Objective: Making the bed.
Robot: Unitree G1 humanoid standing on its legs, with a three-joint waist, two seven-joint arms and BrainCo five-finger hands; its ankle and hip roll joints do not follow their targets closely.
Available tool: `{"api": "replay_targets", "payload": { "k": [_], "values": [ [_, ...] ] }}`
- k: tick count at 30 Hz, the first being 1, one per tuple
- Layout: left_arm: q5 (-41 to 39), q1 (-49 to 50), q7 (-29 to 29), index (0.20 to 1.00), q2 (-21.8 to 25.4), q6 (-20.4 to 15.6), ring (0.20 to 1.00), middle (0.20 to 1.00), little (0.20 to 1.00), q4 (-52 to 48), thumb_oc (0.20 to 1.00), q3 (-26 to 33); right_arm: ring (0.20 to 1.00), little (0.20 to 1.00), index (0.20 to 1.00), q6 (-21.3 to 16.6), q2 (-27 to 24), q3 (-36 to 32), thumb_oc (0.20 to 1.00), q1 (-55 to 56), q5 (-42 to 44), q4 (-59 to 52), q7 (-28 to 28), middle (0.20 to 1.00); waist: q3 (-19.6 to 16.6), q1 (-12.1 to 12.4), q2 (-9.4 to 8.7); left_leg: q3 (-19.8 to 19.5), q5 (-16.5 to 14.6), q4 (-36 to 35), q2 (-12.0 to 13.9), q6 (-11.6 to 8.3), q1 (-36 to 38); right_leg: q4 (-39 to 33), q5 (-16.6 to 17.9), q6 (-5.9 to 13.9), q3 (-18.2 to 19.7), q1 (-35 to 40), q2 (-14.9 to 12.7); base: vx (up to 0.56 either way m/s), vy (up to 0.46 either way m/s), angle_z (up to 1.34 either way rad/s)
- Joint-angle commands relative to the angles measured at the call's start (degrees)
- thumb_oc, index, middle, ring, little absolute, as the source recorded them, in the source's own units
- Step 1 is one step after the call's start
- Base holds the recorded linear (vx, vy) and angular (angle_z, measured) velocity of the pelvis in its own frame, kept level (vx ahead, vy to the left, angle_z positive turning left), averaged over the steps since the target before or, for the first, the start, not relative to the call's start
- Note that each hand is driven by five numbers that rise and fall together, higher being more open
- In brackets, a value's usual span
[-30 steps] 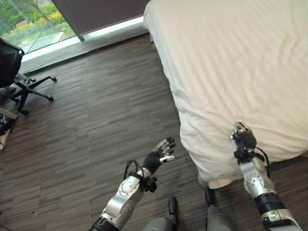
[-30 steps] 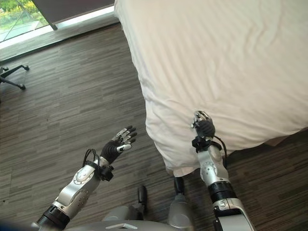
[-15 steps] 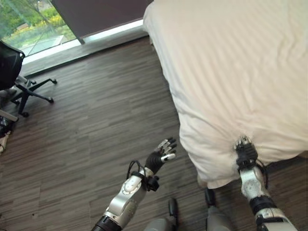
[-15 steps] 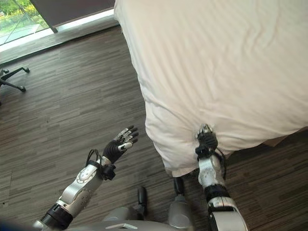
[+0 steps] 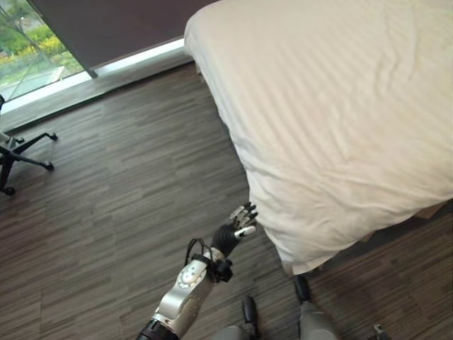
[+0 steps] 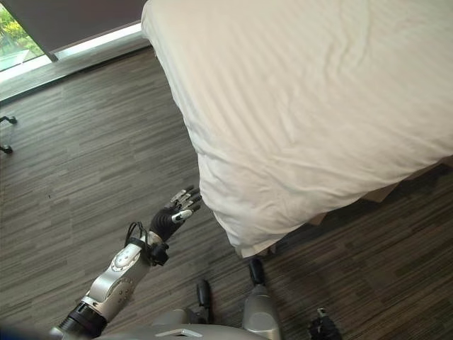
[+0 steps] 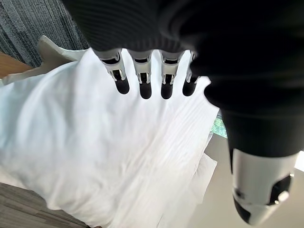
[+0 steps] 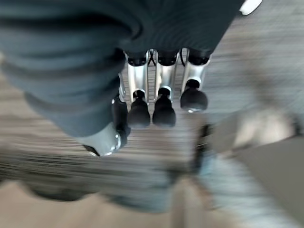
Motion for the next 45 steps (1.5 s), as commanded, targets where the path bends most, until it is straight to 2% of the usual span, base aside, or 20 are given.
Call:
{"api": "replay_targets", "payload": {
  "k": [1, 3, 4, 5, 6, 7, 9, 12, 13, 15, 16, 19, 21, 24, 26, 30, 34, 42, 45],
  "values": [
    [-0.7, -2.37, 0.29, 1.0, -0.24, -2.16, 1.0, 1.0, 1.0, -2.16, 1.0, 1.99, 0.2, 0.2, 0.2, -11.23, -3.69, -9.14, 0.2, -6.41, 10.78, -8.04, -5.71, 0.2, 0.69, -0.63, 0.82, -2.99, -1.37, 0.67, 0.22, -1.34, 0.29, 1.03, -1.1, 3.97, -2.79, 3.48, -1.76, 0.0, 0.0, 0.0],
    [-0.41, -2.24, 0.55, 1.0, 0.43, -2.18, 1.0, 1.0, 1.0, -2.41, 1.0, 1.58, 0.2, 0.2, 0.2, -15.36, -6.01, -11.44, 0.2, -8.7, 10.6, -14.33, -8.37, 0.2, 0.24, -0.81, 0.86, -3.05, -1.61, 0.67, 0.17, -1.23, 0.37, 1.03, -1.26, 3.99, -2.74, 3.53, -1.84, 0.01, 0.018, 0.02],
    [0.08, -2.49, 1.14, 1.0, 0.73, -2.19, 1.0, 1.0, 1.0, -2.9, 1.0, 1.37, 0.2, 0.2, 0.2, -17.68, -5.95, -10.27, 0.2, -8.85, 6.72, -23.81, -10.95, 0.2, 0.49, -0.99, 0.93, -2.96, -1.16, 0.67, 0.14, -1.18, 0.22, 1.03, -0.72, 4.0, -2.65, 3.35, -1.9, -0.02, 0.018, 0.05],
    [0.37, -2.59, 0.96, 1.0, 1.19, -2.23, 1.0, 1.0, 1.0, -3.29, 1.0, 1.22, 0.2, 0.2, 0.2, -18.09, -7.12, -11.48, 0.2, -9.09, 5.26, -26.05, -11.76, 0.2, 0.14, -1.14, 0.74, -3.01, -1.53, 0.67, 0.08, -1.13, 0.18, 1.03, -0.94, 4.07, -2.69, 3.33, -1.97, -0.07, 0.013, -0.02],
    [0.38, -2.81, 1.18, 1.0, 1.37, -2.45, 1.0, 1.0, 1.0, -3.23, 1.0, 1.23, 0.2, 0.2, 0.2, -18.82, -7.41, -9.0, 0.2, -8.65, -0.56, -34.73, -13.1, 0.2, 0.33, -1.14, 0.67, -2.88, -0.87, 0.67, -0.02, -1.08, -0.16, 1.03, -0.19, 3.99, -2.54, 2.91, -2.03, -0.05, 0.016, -0.04],
    [0.69, -2.92, 1.22, 1.0, 1.42, -2.37, 1.0, 1.0, 1.0, -3.39, 1.0, 1.14, 0.2, 0.2, 0.2, -19.64, -7.62, -8.05, 0.2, -8.89, -2.69, -41.31, -12.97, 0.2, 0.33, -1.28, 0.56, -2.79, -0.81, 0.67, -0.06, -1.06, -0.38, 1.03, -0.03, 4.0, -2.39, 2.65, -2.07, -0.04, 0.017, -0.01],
    [0.75, -2.52, 0.95, 1.0, 1.54, -2.15, 1.0, 1.0, 1.0, -3.5, 1.0, 1.15, 0.2, 0.2, 0.2, -19.4, -7.71, -5.07, 0.2, -8.1, -5.33, -49.04, -11.07, 0.2, 0.42, -1.18, 0.17, -2.65, -0.76, 0.67, -0.16, -0.97, -0.5, 1.03, 0.23, 3.95, -2.32, 2.44, -2.13, -0.02, 0.006, 0.01],
    [0.9, -1.02, 0.03, 1.0, 2.44, -1.65, 1.0, 1.0, 1.0, -4.82, 1.0, 1.32, 0.2, 0.2, 0.2, -15.29, -8.5, 3.07, 0.2, -6.69, -9.34, -57.59, -6.33, 0.2, 0.66, -0.5, -0.24, -2.72, -1.04, 0.67, -0.11, -0.91, -0.27, 1.03, 0.0, 3.91, -2.46, 2.69, -2.18, -0.01, 0.0, 0.0],
    [0.9, -0.86, 0.01, 1.0, 2.47, -1.62, 1.0, 1.0, 1.0, -4.9, 1.0, 1.42, 0.2, 0.2, 0.2, -15.22, -8.45, 3.15, 0.2, -6.59, -9.36, -57.72, -6.34, 0.2, 0.6, -0.59, -0.27, -2.71, -1.05, 0.67, -0.12, -0.91, -0.25, 1.03, -0.01, 3.91, -2.46, 2.71, -2.18, -0.03, -0.021, 0.03],
    [-0.52, -0.67, -1.27, 1.0, 2.52, -1.13, 1.0, 1.0, 1.0, -5.42, 1.0, 0.16, 0.2, 0.2, 0.2, -11.36, -8.88, 11.56, 0.2, -8.96, -8.7, -52.61, -2.04, 0.2, 0.55, 0.83, -0.5, -3.07, -0.7, 0.67, -0.17, -0.94, -0.4, 1.03, -0.02, 3.72, -2.94, 2.94, -2.32, 0.0, 0.0, 0.0],
    [-0.53, -0.65, -1.29, 1.0, 2.52, -1.13, 1.0, 1.0, 1.0, -5.42, 1.0, 0.27, 0.2, 0.2, 0.2, -11.41, -8.92, 11.66, 0.2, -9.13, -8.63, -52.41, -1.94, 0.2, 0.58, 0.72, -0.51, -3.09, -0.71, 0.67, -0.18, -0.94, -0.39, 1.03, -0.04, 3.72, -2.97, 2.96, -2.33, 0.0, 0.0, 0.0],
    [-1.65, -1.42, -1.48, 1.0, 2.32, -1.54, 1.0, 1.0, 1.0, -6.18, 1.0, -1.0, 0.2, 0.2, 0.2, -6.61, -6.35, 21.72, 0.2, -16.63, -6.27, -39.75, 0.55, 0.2, 0.88, 3.11, 0.05, -4.08, -0.08, 0.67, -0.38, -1.13, -0.8, 1.03, 0.03, 3.48, -3.92, 3.25, -2.64, -0.04, -0.023, 0.04],
    [-2.38, -1.24, -1.36, 1.0, 1.93, -1.59, 1.0, 1.0, 1.0, -6.63, 1.0, -0.73, 0.2, 0.2, 0.2, -4.75, -4.9, 24.75, 0.2, -19.16, -5.33, -35.53, 1.9, 0.2, 1.16, 3.97, 0.46, -4.51, 0.16, 0.67, -0.45, -1.24, -1.09, 1.03, 0.11, 3.41, -4.35, 3.21, -2.76, -0.04, -0.017, 0.04],
    [-3.69, -1.38, -1.43, 1.0, 0.8, -0.91, 1.0, 1.0, 1.0, -6.8, 1.0, -1.43, 0.2, 0.2, 0.2, -1.6, 1.47, 26.96, 0.2, -25.08, 1.55, -23.43, 3.23, 0.2, 1.68, 6.22, 1.78, -5.65, 0.71, 0.67, -0.63, -1.43, -2.25, 1.03, 0.21, 3.33, -5.64, 2.69, -2.91, -0.03, -0.003, 0.21],
    [-3.92, -1.62, -1.38, 1.0, 0.52, -0.9, 1.0, 1.0, 1.0, -6.65, 1.0, -1.51, 0.2, 0.2, 0.2, -0.81, 2.28, 27.72, 0.2, -26.27, 1.57, -22.09, 3.32, 0.2, 1.9, 6.8, 2.14, -5.85, 0.9, 0.67, -0.65, -1.51, -2.61, 1.03, 0.35, 3.37, -5.93, 2.38, -2.94, -0.01, 0.001, 0.06],
    [-3.95, -2.03, -1.16, 1.0, -0.2, -1.43, 1.0, 1.0, 1.0, -6.63, 1.0, -1.23, 0.2, 0.2, 0.2, -0.22, 3.39, 29.85, 0.2, -26.94, 0.75, -23.76, 4.44, 0.2, 2.18, 7.63, 2.42, -6.26, 1.42, 0.67, -0.7, -1.63, -3.91, 1.03, 0.59, 3.5, -6.64, 1.4, -2.86, -0.02, -0.015, 0.1],
    [-2.88, -1.89, -1.65, 1.0, -0.89, -1.68, 1.0, 1.0, 1.0, -5.58, 1.0, -1.99, 0.2, 0.2, 0.2, 0.4, 2.95, 34.76, 0.2, -24.96, -2.88, -27.96, 6.95, 0.2, 1.98, 8.06, 1.97, -6.41, 1.63, 0.67, -0.4, -1.8, -4.69, 1.03, 0.51, 3.53, -7.27, 0.89, -2.69, 0.02, -0.021, 0.06],
    [-1.68, -2.22, -1.71, 1.0, -1.07, -1.85, 1.0, 1.0, 1.0, -5.34, 1.0, -2.33, 0.2, 0.2, 0.2, -1.03, 2.31, 34.05, 0.2, -23.0, -2.41, -34.16, 6.44, 0.2, 1.59, 7.01, 1.68, -6.37, 1.36, 0.67, -0.22, -1.85, -4.49, 1.03, -0.02, 3.38, -6.87, 1.05, -2.52, 0.01, 0.001, 0.02],
    [-1.81, -2.3, -1.18, 1.0, -1.03, -2.08, 1.0, 1.0, 1.0, -5.64, 1.0, -2.53, 0.2, 0.2, 0.2, -3.7, 2.7, 31.47, 0.2, -24.65, 0.77, -37.42, 4.88, 0.2, 1.43, 6.87, 1.85, -6.23, 1.31, 0.67, -0.13, -1.83, -4.5, 1.03, -0.17, 3.37, -6.89, 1.14, -2.56, 0.0, 0.0, 0.0]
  ]
}}
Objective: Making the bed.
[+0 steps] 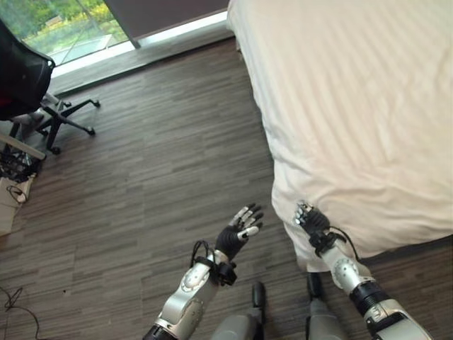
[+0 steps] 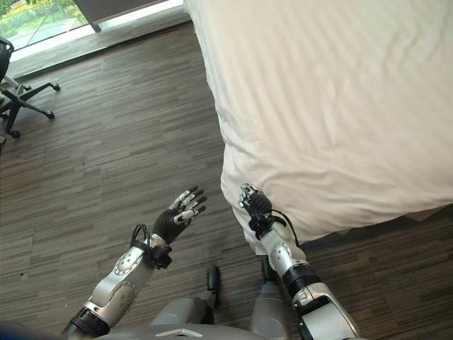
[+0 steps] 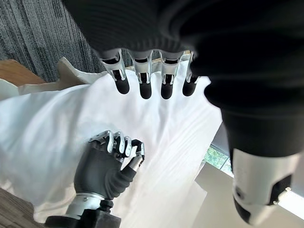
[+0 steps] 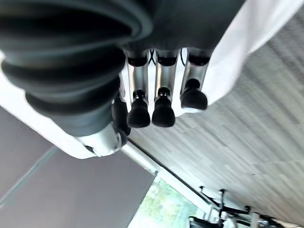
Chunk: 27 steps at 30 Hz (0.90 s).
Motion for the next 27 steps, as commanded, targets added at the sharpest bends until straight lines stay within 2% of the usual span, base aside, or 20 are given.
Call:
{"api": "replay_targets", "payload": {
  "k": [1, 7, 10, 15, 18, 20, 24, 27],
  "values": [
    [0.39, -3.09, -0.88, 1.0, 0.64, -3.17, 1.0, 1.0, 1.0, -2.45, 1.0, -1.75, 0.2, 0.2, 0.2, -5.06, 1.16, -2.75, 0.2, -4.71, 1.99, -4.9, -0.12, 0.2, 0.21, 0.54, -0.82, -2.64, -0.61, 0.35, -0.3, -2.05, -0.81, 0.89, -1.6, 4.33, -2.4, 3.1, -2.37, 0.0, 0.0, 0.0],
    [0.69, -2.45, -0.2, 1.0, 1.2, -3.0, 1.0, 1.0, 1.0, -2.92, 1.0, -1.62, 0.2, 0.2, 0.2, -9.02, 2.57, -5.42, 0.2, -7.99, 6.47, -12.51, -2.13, 0.2, 0.0, 0.51, -0.72, -2.6, -0.76, 0.35, -0.22, -2.06, -0.65, 0.89, -1.72, 4.33, -2.34, 3.15, -2.33, 0.0, 0.0, 0.0],
    [1.08, -2.31, 0.21, 1.0, 1.66, -2.72, 1.0, 1.0, 1.0, -2.96, 1.0, -1.59, 0.2, 0.2, 0.2, -9.32, 2.02, -4.01, 0.2, -9.72, 5.71, -16.58, -3.26, 0.2, -0.02, 0.53, -1.0, -2.25, -0.85, 0.35, -0.08, -2.01, -0.45, 0.89, -1.66, 4.28, -2.21, 3.24, -2.24, 0.0, 0.0, 0.0],
    [1.24, -2.17, 0.5, 1.0, 2.2, -2.54, 1.0, 1.0, 1.0, -3.12, 1.0, -2.12, 0.2, 0.2, 0.2, -9.35, 0.45, -2.85, 0.2, -12.92, 3.42, -16.52, -4.59, 0.2, -0.14, 0.68, -1.53, -2.1, -0.89, 0.35, -0.03, -2.0, -0.5, 0.89, -1.7, 4.16, -2.23, 3.26, -2.08, 0.0, 0.0, 0.0],
    [0.89, -2.32, 0.51, 1.0, 2.29, -2.52, 1.0, 1.0, 1.0, -3.09, 1.0, -2.6, 0.2, 0.2, 0.2, -9.48, 0.6, -3.77, 0.2, -14.8, 3.86, -12.65, -5.81, 0.2, 0.05, 0.91, -1.49, -2.26, -0.82, 0.35, -0.04, -2.04, -0.64, 0.89, -1.65, 4.07, -2.4, 3.17, -2.09, 0.0, 0.0, 0.0],
    [0.04, -2.85, 1.03, 1.0, 2.57, -2.41, 1.0, 1.0, 1.0, -3.1, 1.0, -3.27, 0.2, 0.2, 0.2, -10.38, 2.75, -6.68, 0.2, -17.76, 8.01, -5.63, -8.44, 0.2, 0.51, 1.5, -1.11, -2.51, -0.62, 0.35, -0.13, -2.08, -1.18, 0.89, -1.4, 4.07, -2.41, 2.61, -2.12, -0.02, 0.001, 0.0],
    [-0.18, -3.33, 1.41, 1.0, 2.34, -2.43, 1.0, 1.0, 1.0, -1.86, 1.0, -3.48, 0.2, 0.2, 0.2, -9.32, 3.36, -7.82, 0.2, -18.91, 7.59, 1.1, -9.06, 0.2, 0.99, 2.11, -0.75, -2.64, -0.3, 0.35, -0.27, -2.09, -2.12, 0.89, -1.03, 4.15, -2.36, 1.57, -2.11, -0.02, 0.001, 0.0],
    [0.34, -4.55, 1.75, 1.0, 1.86, -2.46, 1.0, 1.0, 1.0, -0.87, 1.0, -3.8, 0.2, 0.2, 0.2, -5.9, 5.23, -10.05, 0.2, -18.56, 7.66, 17.68, -10.1, 0.2, 1.59, 3.2, 0.2, -2.85, 0.11, 0.35, -0.53, -2.1, -3.1, 0.89, -0.79, 4.16, -2.61, 0.69, -2.14, -0.01, 0.006, 0.0]
  ]
}}
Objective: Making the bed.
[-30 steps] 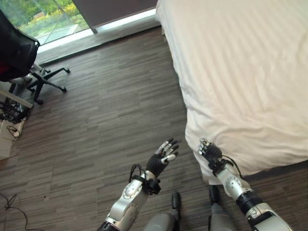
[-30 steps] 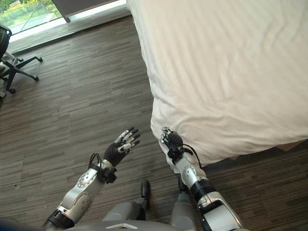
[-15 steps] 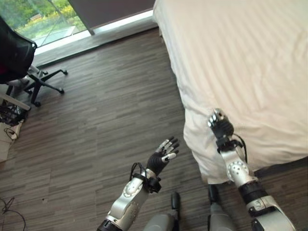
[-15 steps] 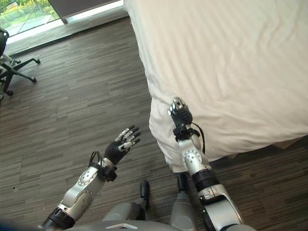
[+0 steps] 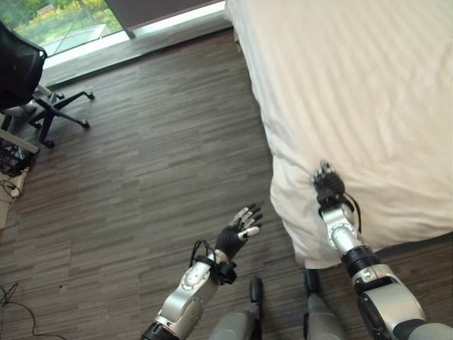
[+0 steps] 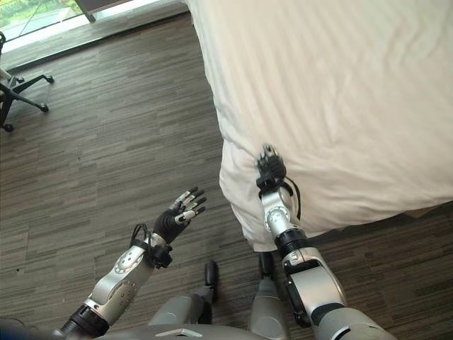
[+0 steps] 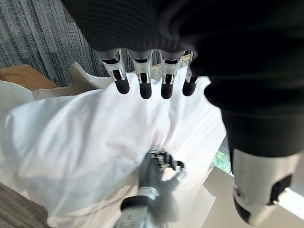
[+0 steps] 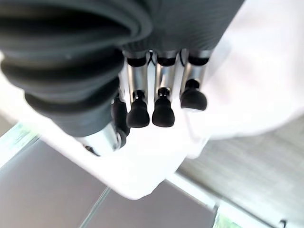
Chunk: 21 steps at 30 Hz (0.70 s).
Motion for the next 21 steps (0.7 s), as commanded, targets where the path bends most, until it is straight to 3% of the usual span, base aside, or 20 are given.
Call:
{"api": "replay_targets", "payload": {
  "k": [1, 5, 10, 12, 13, 17, 21],
  "values": [
    [0.32, -3.88, 0.39, 1.0, 0.48, -2.49, 1.0, 1.0, 1.0, -2.05, 1.0, -2.43, 0.2, 0.2, 0.2, 2.21, 0.76, -1.49, 0.2, -3.8, 0.98, 1.85, -2.05, 0.2, 1.07, 2.17, 1.08, -3.07, -0.08, 0.33, -0.43, -2.35, -1.65, 0.91, -0.8, 4.13, -2.82, 2.28, -2.11, 0.0, 0.0, 0.0],
    [0.08, -4.45, 1.45, 1.0, -0.99, -2.79, 1.0, 1.0, 1.0, -1.58, 1.0, -1.27, 0.2, 0.2, 0.2, 5.06, 6.98, 3.16, 0.2, 8.59, 0.29, 2.2, 0.49, 0.2, 1.47, 1.04, 0.58, -2.52, -0.38, 0.33, -0.34, -2.22, -1.18, 0.91, -0.71, 4.15, -2.42, 2.44, -1.94, 0.0, 0.0, 0.0],
    [0.67, -5.17, 1.83, 1.0, -1.13, -3.15, 1.0, 1.0, 1.0, -1.53, 1.0, -1.2, 0.2, 0.2, 0.2, 8.74, 8.48, 8.27, 0.2, 15.95, -4.76, 6.49, 2.66, 0.2, 1.59, -0.13, -0.05, -2.25, -0.71, 0.33, -0.32, -2.2, -0.66, 0.91, -0.76, 4.14, -2.15, 2.8, -1.99, 0.0, 0.0, 0.0],
    [0.86, -5.62, 2.01, 1.0, -1.3, -3.52, 1.0, 1.0, 1.0, -1.53, 1.0, -1.19, 0.2, 0.2, 0.2, 10.21, 8.48, 10.68, 0.2, 17.95, -8.75, 8.3, 3.66, 0.2, 1.72, -0.54, -0.18, -2.09, -0.75, 0.33, -0.31, -2.21, -0.48, 0.91, -0.68, 4.17, -1.94, 2.84, -2.09, -0.01, 0.012, -0.03],
    [1.16, -5.78, 2.02, 1.0, -1.48, -4.2, 1.0, 1.0, 1.0, -1.63, 1.0, -1.11, 0.2, 0.2, 0.2, 10.98, 7.74, 12.9, 0.2, 19.36, -14.83, 9.74, 4.87, 0.2, 1.87, -0.85, -0.2, -1.84, -0.74, 0.33, -0.34, -2.23, -0.51, 0.91, -0.56, 4.24, -1.77, 2.66, -2.2, -0.02, 0.016, -0.11],
    [1.37, -6.0, 1.74, 1.0, -1.49, -4.82, 1.0, 1.0, 1.0, -1.25, 1.0, -1.27, 0.2, 0.2, 0.2, 10.55, 6.04, 11.29, 0.2, 19.57, -17.78, 12.09, 4.78, 0.2, 1.98, -1.3, 0.13, -1.69, -0.72, 0.33, -0.5, -2.2, -0.43, 0.91, -0.46, 4.34, -1.59, 2.63, -2.4, -0.01, 0.017, -0.06],
    [2.32, -5.25, 0.58, 1.0, -0.76, -5.05, 1.0, 1.0, 1.0, -1.26, 1.0, -0.57, 0.2, 0.2, 0.2, 9.59, 0.94, 4.9, 0.2, 18.63, -24.15, 18.15, 2.45, 0.2, 1.67, -1.9, 0.45, -1.93, -0.83, 0.33, -0.67, -2.17, -0.21, 0.91, -0.47, 4.37, -1.56, 2.8, -2.5, 0.0, 0.0, 0.0]
  ]
}}
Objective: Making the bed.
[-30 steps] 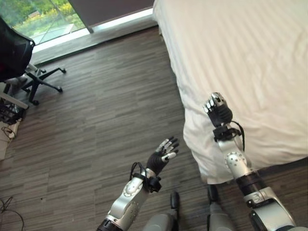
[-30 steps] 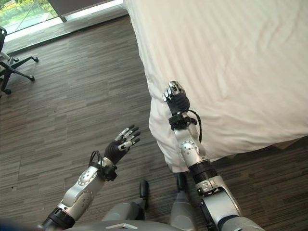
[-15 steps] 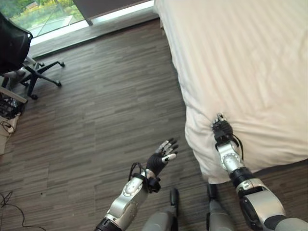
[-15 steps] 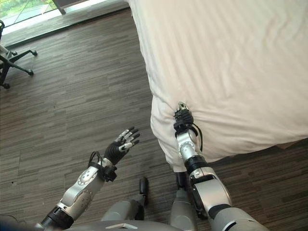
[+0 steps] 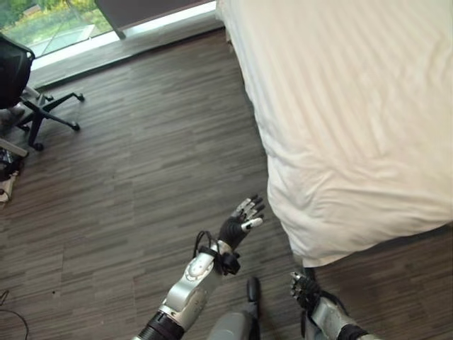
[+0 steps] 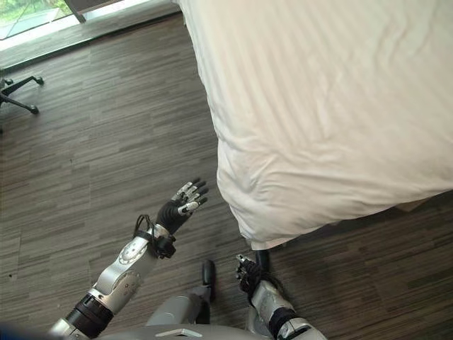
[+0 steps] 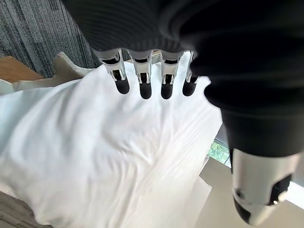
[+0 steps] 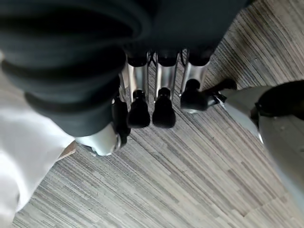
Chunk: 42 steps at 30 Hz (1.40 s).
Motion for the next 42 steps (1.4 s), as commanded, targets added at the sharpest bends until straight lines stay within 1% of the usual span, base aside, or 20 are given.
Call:
{"api": "replay_targets", "payload": {
  "k": [1, 7, 11, 15, 18, 19, 21, 22, 24, 27, 28, 32, 33, 34, 36, 37, 39, 40, 41, 42],
  "values": [
    [1.78, -1.57, -1.11, 1.0, -0.31, -4.27, 1.0, 1.0, 1.0, -2.41, 1.0, 0.37, 0.2, 0.2, 0.2, -1.37, -3.0, -2.05, 0.2, -3.77, -5.6, 1.82, -1.29, 0.2, 0.98, -0.53, 1.52, -2.96, -0.49, 0.35, -0.24, -1.69, -0.68, 0.98, -0.43, 3.87, -2.77, 2.97, -2.12, 0.0, 0.0, 0.0],
    [1.39, 2.43, -5.03, 1.0, 1.51, -2.76, 1.0, 1.0, 1.0, -4.17, 1.0, 3.67, 0.2, 0.2, 0.2, -0.52, -13.54, -18.82, 0.2, 6.79, -9.59, 11.28, -2.16, 0.2, 0.14, -2.7, 0.24, -3.56, -1.21, 0.35, -0.24, -1.42, 0.39, 0.98, -1.06, 3.65, -3.34, 4.49, -2.21, 0.02, -0.004, 0.06],
    [2.15, 4.0, -6.84, 1.0, 2.76, -1.89, 1.0, 1.0, 1.0, -5.64, 1.0, 4.55, 0.2, 0.2, 0.2, 1.5, -18.12, -24.62, 0.2, 14.84, -17.26, 18.48, -2.51, 0.2, -0.4, -4.19, -0.68, -3.55, -1.83, 0.35, -0.19, -1.24, 1.27, 0.98, -1.27, 3.74, -3.32, 5.33, -2.1, 0.03, 0.002, 0.06],
    [2.45, 3.84, -7.4, 1.0, 3.01, -1.78, 1.0, 1.0, 1.0, -6.01, 1.0, 4.71, 0.2, 0.2, 0.2, 1.74, -19.89, -28.84, 0.2, 18.18, -17.19, 20.45, -3.76, 0.2, -0.83, -5.31, -1.41, -3.13, -2.14, 0.35, 0.01, -1.11, 1.77, 0.98, -1.42, 3.81, -3.02, 5.58, -1.99, 0.01, 0.004, -0.05],
    [2.4, 3.1, -6.27, 1.0, 2.51, -2.2, 1.0, 1.0, 1.0, -5.45, 1.0, 4.97, 0.2, 0.2, 0.2, -2.56, -19.13, -31.63, 0.2, 16.58, -7.78, 12.25, -4.6, 0.2, -1.27, -6.47, -2.01, -2.23, -2.37, 0.35, 0.24, -1.1, 2.18, 0.98, -1.39, 3.97, -1.9, 5.37, -1.68, -0.01, 0.027, -0.17],
    [2.58, 2.98, -5.6, 1.0, 2.48, -2.65, 1.0, 1.0, 1.0, -5.31, 1.0, 5.38, 0.2, 0.2, 0.2, -5.78, -17.38, -28.65, 0.2, 15.99, -5.96, 1.06, -4.13, 0.2, -1.4, -6.85, -2.32, -1.42, -2.34, 0.35, 0.39, -1.16, 2.24, 0.98, -1.04, 4.1, -1.02, 4.99, -1.53, -0.04, 0.024, -0.24],
    [2.59, 3.06, -5.6, 1.0, 2.56, -2.66, 1.0, 1.0, 1.0, -5.31, 1.0, 5.42, 0.2, 0.2, 0.2, -5.69, -17.17, -28.59, 0.2, 16.21, -6.03, 0.67, -4.39, 0.2, -1.44, -6.79, -2.43, -1.32, -2.36, 0.35, 0.39, -1.16, 2.29, 0.98, -1.03, 4.1, -0.92, 4.99, -1.52, -0.02, 0.014, -0.39],
    [2.75, 3.74, -5.43, 1.0, 2.76, -2.82, 1.0, 1.0, 1.0, -5.02, 1.0, 5.48, 0.2, 0.2, 0.2, -8.71, -16.02, -26.97, 0.2, 15.85, -3.16, -12.58, -4.65, 0.2, -1.57, -6.97, -2.55, -0.83, -2.61, 0.35, 0.52, -1.12, 2.79, 0.98, -0.98, 4.26, -0.33, 5.14, -1.37, -0.02, 0.017, -0.35],
    [2.93, 4.52, -5.42, 1.0, 3.06, -2.86, 1.0, 1.0, 1.0, -5.17, 1.0, 6.13, 0.2, 0.2, 0.2, -10.76, -15.22, -24.1, 0.2, 16.64, -5.42, -29.38, -4.87, 0.2, -2.05, -7.14, -2.74, -0.32, -2.41, 0.35, 0.56, -1.1, 2.96, 0.98, -0.6, 4.29, 0.07, 5.02, -1.39, -0.01, 0.012, -0.11],
    [3.23, 5.29, -5.4, 1.0, 3.36, -3.09, 1.0, 1.0, 1.0, -4.95, 1.0, 6.61, 0.2, 0.2, 0.2, -12.34, -15.3, -22.44, 0.2, 17.46, -6.77, -40.94, -4.3, 0.2, -2.56, -7.26, -2.96, 0.14, -2.58, 0.35, 0.61, -0.95, 3.42, 0.98, -0.43, 4.39, 0.28, 5.18, -1.39, 0.0, 0.017, -0.05],
    [3.62, 6.42, -5.17, 1.0, 3.48, -3.21, 1.0, 1.0, 1.0, -5.23, 1.0, 7.41, 0.2, 0.2, 0.2, -13.88, -15.43, -20.79, 0.2, 17.83, -8.05, -52.78, -2.83, 0.2, -3.22, -7.15, -3.21, 0.65, -2.84, 0.35, 0.55, -0.67, 4.27, 0.98, -0.21, 4.65, 0.39, 5.71, -1.4, 0.0, 0.0, 0.0],
    [3.99, 8.02, -5.17, 1.0, 2.97, -3.42, 1.0, 1.0, 1.0, -5.08, 1.0, 8.91, 0.2, 0.2, 0.2, -14.07, -15.55, -19.96, 0.2, 19.85, -11.27, -60.43, -1.79, 0.2, -3.84, -7.14, -3.6, 1.28, -3.41, 0.35, 0.19, -0.3, 5.84, 0.98, -0.09, 5.11, 0.39, 6.84, -1.77, 0.02, 0.049, -0.09],
    [4.77, 8.82, -5.6, 1.0, 3.1, -3.56, 1.0, 1.0, 1.0, -4.51, 1.0, 9.66, 0.485, 0.485, 0.485, -13.46, -15.63, -19.47, 0.485, 22.69, -13.52, -63.67, -0.46, 0.485, -4.17, -7.56, -3.81, 1.82, -3.68, 0.35, -0.14, -0.1, 6.82, 1.03, 0.19, 5.6, 0.6, 7.51, -2.25, -0.01, 0.12, -0.16],
    [5.61, 8.7, -5.8, 1.0, 3.32, -3.66, 1.0, 1.0, 1.0, -4.11, 1.0, 9.98, 1.0, 1.0, 1.0, -13.25, -15.73, -19.48, 1.0, 24.83, -15.39, -64.6, 0.14, 1.0, -4.28, -8.11, -3.87, 2.4, -3.78, 0.35, -0.46, 0.07, 7.14, 1.24, 0.52, 6.18, 0.97, 7.48, -2.64, -0.1, 0.19, -0.16],
    [7.04, 7.71, -6.14, 1.0, 3.91, -4.21, 1.0, 1.0, 1.0, -3.71, 1.0, 10.47, 1.0, 1.0, 1.0, -12.8, -15.25, -19.85, 1.0, 27.88, -18.2, -64.65, 0.15, 1.0, -4.03, -9.32, -3.86, 3.58, -4.0, 0.35, -0.91, 0.26, 7.1, 1.66, 1.63, 7.2, 1.71, 6.4, -3.12, -0.16, 0.154, -0.16],
    [8.3, 5.5, -5.29, 1.0, 4.66, -5.11, 1.0, 1.0, 1.0, -3.02, 1.0, 11.03, 1.0, 1.0, 1.0, -12.82, -14.13, -19.92, 1.0, 28.74, -19.95, -64.5, -0.68, 1.0, -2.58, -11.24, -3.97, 6.46, -4.12, 0.35, -0.92, 0.44, 6.94, 3.54, 4.28, 8.67, 2.54, 3.08, -3.11, -0.16, 0.085, -0.18],
    [8.35, 4.55, -4.82, 1.0, 4.65, -5.64, 1.0, 1.0, 1.0, -2.62, 1.0, 11.35, 1.0, 1.0, 1.0, -12.84, -13.66, -19.97, 1.0, 28.97, -20.1, -64.84, -0.82, 1.0, -1.96, -12.02, -4.0, 7.55, -3.78, 0.35, -0.7, 0.37, 6.56, 4.67, 5.23, 8.81, 2.98, 1.59, -3.01, -0.21, 0.081, -0.52],
    [8.6, 3.58, -4.0, 1.0, 4.88, -6.31, 1.0, 1.0, 1.0, -2.13, 1.0, 11.82, 1.0, 1.0, 1.0, -13.08, -13.44, -19.47, 1.0, 28.24, -21.09, -64.59, -1.42, 1.0, -1.28, -11.85, -3.87, 9.45, -3.26, 0.35, -0.08, 0.48, 5.92, 7.12, 4.99, 8.81, 0.04, -0.57, -3.51, -0.29, 0.139, -1.03],
    [8.95, 3.05, -3.41, 1.0, 4.9, -6.44, 1.0, 1.0, 1.0, -1.73, 1.0, 12.16, 1.0, 1.0, 1.0, -13.14, -13.26, -19.0, 1.0, 27.86, -21.33, -65.48, -1.78, 1.0, -0.72, -11.64, -3.27, 11.09, -2.64, 0.35, 0.8, 0.63, 5.52, 10.44, 2.06, 7.97, -5.11, -1.5, -4.32, -0.3, 0.255, -1.63],
    [10.24, 2.86, -2.85, 1.0, 5.27, -6.48, 1.0, 1.0, 1.0, -1.59, 1.0, 13.64, 1.0, 1.0, 1.0, -13.08, -13.27, -17.46, 1.0, 27.02, -21.97, -65.94, -1.91, 1.0, -1.1, -10.18, -2.58, 14.96, -2.7, 0.35, 2.28, 0.62, 6.11, 17.56, -4.1, 5.94, -16.49, 1.29, -7.34, -0.27, 0.197, -1.47]
  ]
}}
